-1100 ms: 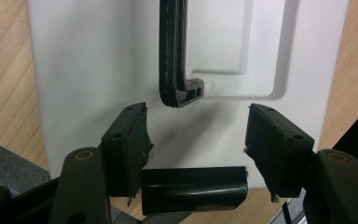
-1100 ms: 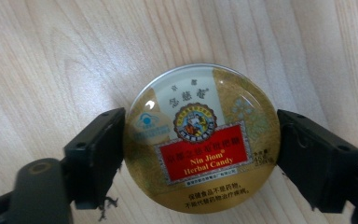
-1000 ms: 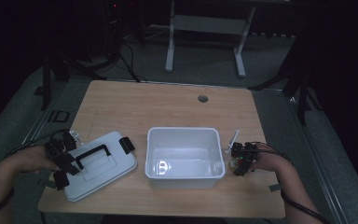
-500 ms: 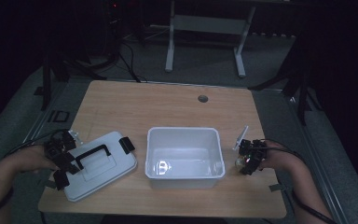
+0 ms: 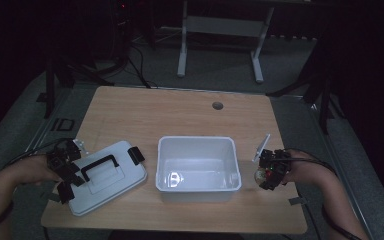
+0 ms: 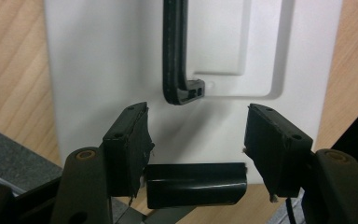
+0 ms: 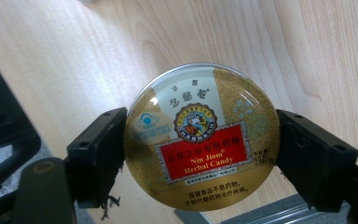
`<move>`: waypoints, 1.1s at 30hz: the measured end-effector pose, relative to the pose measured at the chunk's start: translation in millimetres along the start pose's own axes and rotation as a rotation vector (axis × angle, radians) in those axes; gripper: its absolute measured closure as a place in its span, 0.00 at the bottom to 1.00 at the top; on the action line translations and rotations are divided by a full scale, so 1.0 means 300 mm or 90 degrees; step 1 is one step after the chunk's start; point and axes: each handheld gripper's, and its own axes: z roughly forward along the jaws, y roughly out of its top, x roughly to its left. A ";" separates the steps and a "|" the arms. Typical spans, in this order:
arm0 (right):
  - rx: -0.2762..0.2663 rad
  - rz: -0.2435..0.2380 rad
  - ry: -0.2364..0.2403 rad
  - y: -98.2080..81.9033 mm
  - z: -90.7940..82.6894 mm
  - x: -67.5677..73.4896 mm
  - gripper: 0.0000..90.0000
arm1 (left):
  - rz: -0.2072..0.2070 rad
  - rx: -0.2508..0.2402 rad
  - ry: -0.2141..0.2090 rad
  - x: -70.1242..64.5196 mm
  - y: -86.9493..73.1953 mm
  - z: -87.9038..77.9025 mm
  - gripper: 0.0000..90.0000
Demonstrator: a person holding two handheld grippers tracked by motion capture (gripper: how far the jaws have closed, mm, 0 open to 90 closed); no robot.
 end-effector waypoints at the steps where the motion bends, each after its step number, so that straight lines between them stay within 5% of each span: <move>1: 0.002 0.001 0.001 0.002 -0.006 0.003 0.22 | 0.000 -0.002 0.000 0.000 0.000 -0.002 0.44; 22: -0.032 -0.072 -0.023 0.110 -0.216 0.087 0.22 | 0.002 -0.001 0.004 -0.003 0.004 -0.004 0.44; 33: -0.039 -0.121 -0.015 0.222 -0.242 0.133 0.22 | 0.005 0.002 0.006 -0.006 0.002 -0.011 0.44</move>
